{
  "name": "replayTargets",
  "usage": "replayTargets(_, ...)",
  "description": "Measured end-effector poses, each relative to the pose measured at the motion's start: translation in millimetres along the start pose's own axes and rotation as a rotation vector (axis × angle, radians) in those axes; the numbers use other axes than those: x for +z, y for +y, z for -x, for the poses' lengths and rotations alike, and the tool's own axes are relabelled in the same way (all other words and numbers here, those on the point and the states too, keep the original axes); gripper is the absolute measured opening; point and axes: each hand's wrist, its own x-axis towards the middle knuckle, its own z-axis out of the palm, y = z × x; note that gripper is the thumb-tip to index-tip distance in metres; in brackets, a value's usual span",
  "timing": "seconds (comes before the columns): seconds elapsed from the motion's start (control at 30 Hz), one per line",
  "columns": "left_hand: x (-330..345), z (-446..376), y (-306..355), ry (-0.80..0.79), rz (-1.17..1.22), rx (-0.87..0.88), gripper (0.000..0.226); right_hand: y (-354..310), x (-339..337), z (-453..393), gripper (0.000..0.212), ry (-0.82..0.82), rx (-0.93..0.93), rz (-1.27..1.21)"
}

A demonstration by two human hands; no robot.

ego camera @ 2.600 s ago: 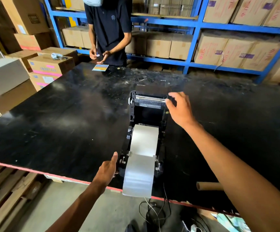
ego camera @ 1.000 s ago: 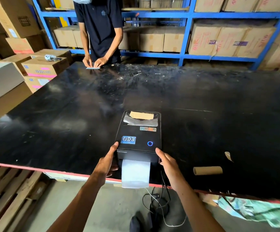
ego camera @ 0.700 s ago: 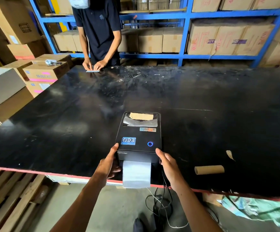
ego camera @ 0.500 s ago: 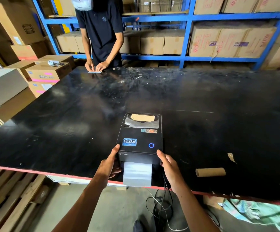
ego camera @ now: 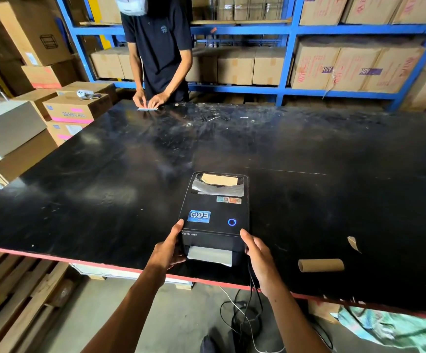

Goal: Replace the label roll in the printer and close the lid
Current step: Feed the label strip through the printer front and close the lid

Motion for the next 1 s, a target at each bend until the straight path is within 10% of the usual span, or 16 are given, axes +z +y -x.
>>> replayTargets(0.3, -1.2, -1.9, -1.8, -0.005, 0.024, -0.004, 0.089, 0.8, 1.7, 2.0, 0.052, 0.017, 0.023, -0.005)
replayTargets(0.67, -0.3, 2.7, -0.2, 0.0, 0.03, 0.01, 0.074, 0.5, 2.9, 3.3, 0.077, 0.002, 0.002, -0.008)
replayTargets(1.0, 2.0, 7.5, 4.3, 0.005, 0.064, 0.008, 0.057, -3.1, 1.2, 6.5, 0.053, 0.002, 0.01, 0.055)
